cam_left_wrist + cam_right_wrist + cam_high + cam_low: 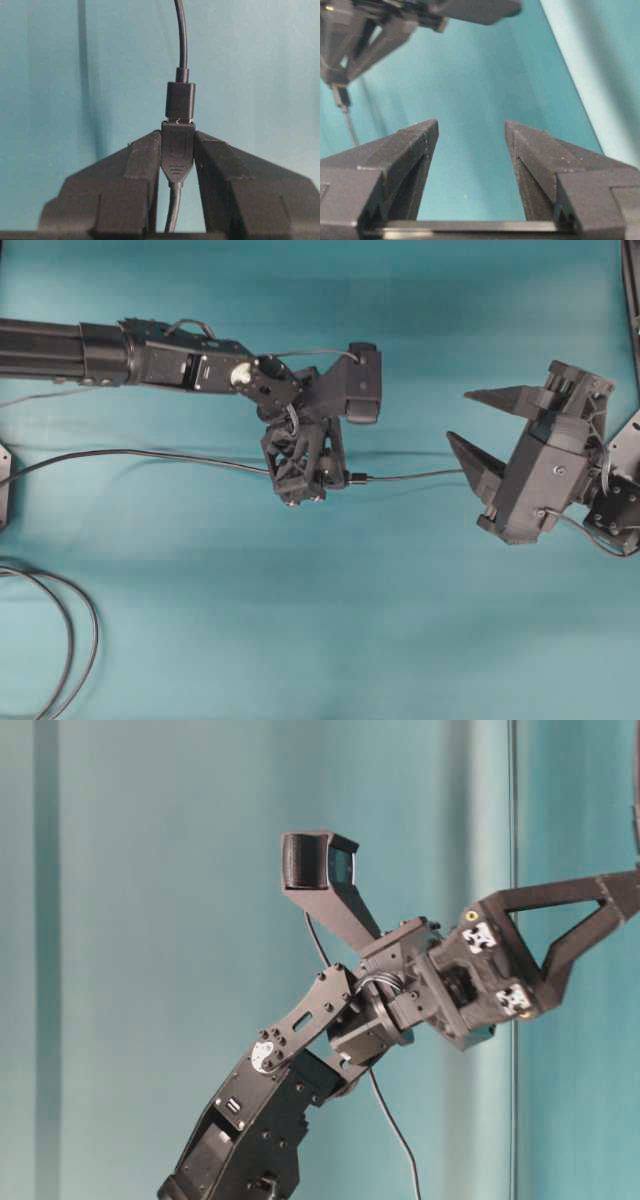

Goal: Insert the USB using both arms.

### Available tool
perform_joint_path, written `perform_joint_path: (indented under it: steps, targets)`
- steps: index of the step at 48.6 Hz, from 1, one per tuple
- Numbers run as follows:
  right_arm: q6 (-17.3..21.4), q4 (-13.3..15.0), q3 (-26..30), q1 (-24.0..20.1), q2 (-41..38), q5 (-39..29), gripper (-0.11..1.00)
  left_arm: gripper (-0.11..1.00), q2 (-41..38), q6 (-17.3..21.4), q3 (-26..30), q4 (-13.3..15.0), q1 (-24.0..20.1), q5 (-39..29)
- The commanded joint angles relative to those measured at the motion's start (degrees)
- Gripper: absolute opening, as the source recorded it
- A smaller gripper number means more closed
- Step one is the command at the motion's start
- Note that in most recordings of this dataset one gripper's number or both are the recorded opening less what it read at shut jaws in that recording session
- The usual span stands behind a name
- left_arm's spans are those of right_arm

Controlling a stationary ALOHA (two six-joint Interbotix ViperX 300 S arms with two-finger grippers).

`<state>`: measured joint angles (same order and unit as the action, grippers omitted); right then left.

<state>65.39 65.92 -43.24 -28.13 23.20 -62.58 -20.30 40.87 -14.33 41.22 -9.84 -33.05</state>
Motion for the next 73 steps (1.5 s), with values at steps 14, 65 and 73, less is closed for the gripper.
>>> perform_joint_path:
  steps: [14, 65, 73]
  targets:
    - [0.18, 0.18, 0.53, 0.18, 0.70, -0.18, 0.63, 0.18, 0.35, -0.35, 1.23, -0.18, 1.05, 0.44]
    - [0.35, -2.20, -2.90, 5.54, 11.07, 7.56, 0.63, 0.68, 13.62, -0.62, -5.10, -0.26, 1.14, 9.14]
    - [0.35, -2.11, -5.19, 10.81, 14.24, 19.07, 0.63, 0.68, 19.78, -0.35, -9.14, -0.26, 1.49, 14.59]
